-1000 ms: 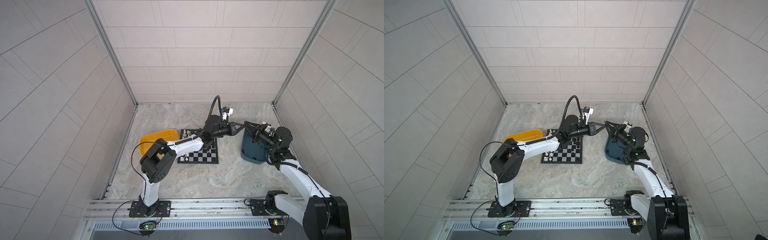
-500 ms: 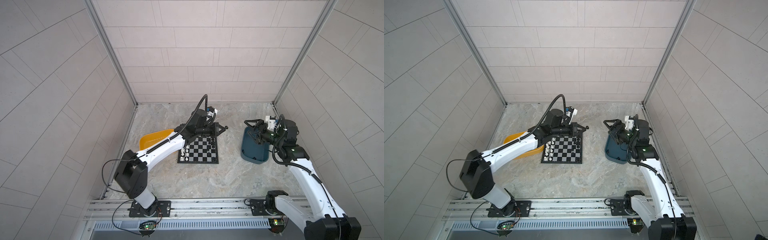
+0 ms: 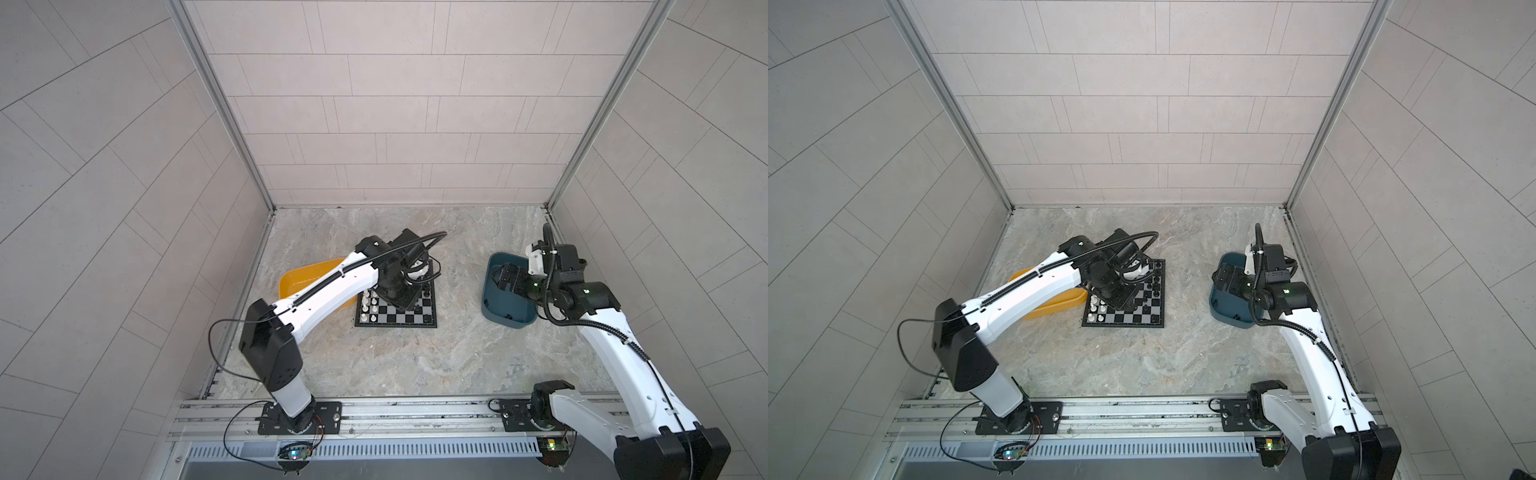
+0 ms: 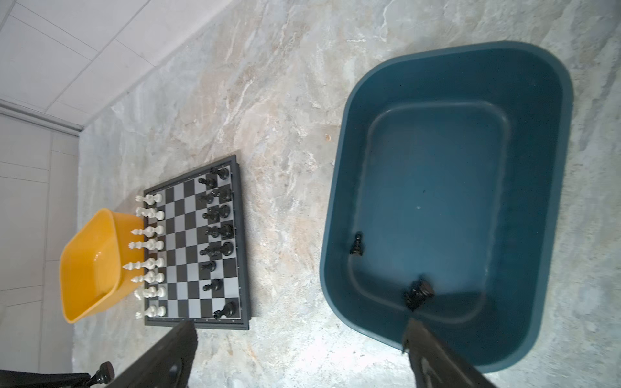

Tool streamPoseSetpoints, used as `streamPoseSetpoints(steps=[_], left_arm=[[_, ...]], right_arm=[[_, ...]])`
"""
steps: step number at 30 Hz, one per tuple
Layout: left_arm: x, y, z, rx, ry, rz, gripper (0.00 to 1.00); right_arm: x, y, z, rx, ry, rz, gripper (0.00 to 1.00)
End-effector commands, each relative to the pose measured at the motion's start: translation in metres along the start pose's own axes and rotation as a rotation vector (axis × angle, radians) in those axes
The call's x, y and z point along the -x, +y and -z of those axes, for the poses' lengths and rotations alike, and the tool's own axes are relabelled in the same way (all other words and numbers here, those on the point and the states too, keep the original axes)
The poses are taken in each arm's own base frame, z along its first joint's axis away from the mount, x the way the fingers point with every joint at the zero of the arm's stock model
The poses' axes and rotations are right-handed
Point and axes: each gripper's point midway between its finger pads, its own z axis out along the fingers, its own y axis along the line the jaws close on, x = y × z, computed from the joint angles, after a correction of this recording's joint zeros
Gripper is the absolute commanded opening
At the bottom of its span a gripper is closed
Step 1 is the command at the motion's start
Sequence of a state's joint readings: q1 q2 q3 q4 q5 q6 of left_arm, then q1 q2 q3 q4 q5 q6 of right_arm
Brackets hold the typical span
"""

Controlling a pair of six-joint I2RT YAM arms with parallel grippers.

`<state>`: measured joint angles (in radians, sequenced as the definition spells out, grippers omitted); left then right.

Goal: Set up the chess pieces on the board

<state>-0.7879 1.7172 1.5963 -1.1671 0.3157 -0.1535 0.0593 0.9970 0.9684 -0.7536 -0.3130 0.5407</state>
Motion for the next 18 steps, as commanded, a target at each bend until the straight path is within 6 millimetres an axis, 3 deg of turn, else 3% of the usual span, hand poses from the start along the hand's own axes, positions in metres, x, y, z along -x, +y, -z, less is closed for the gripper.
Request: streamPoseSetpoints(steps=[1,8,18], left_arm=[[-0.007,0.003,-0.008,0.065,0.087,-0.046,0.0],[0.031,-0.004,-0.032,0.108,0.081,-0.053,0.0],[0.067,0.012,-0.075,0.202,0.14,-0.042,0.0]], right_arm=[[-0.005,-0.014,0.004,-0.077,0.002,0.063,0.99],[-0.013,-0.016,-0.001,-0.083,0.023,0.085,0.99],[-0.014,-0.013,-0.001,-0.061,0.008,0.105,0.99]])
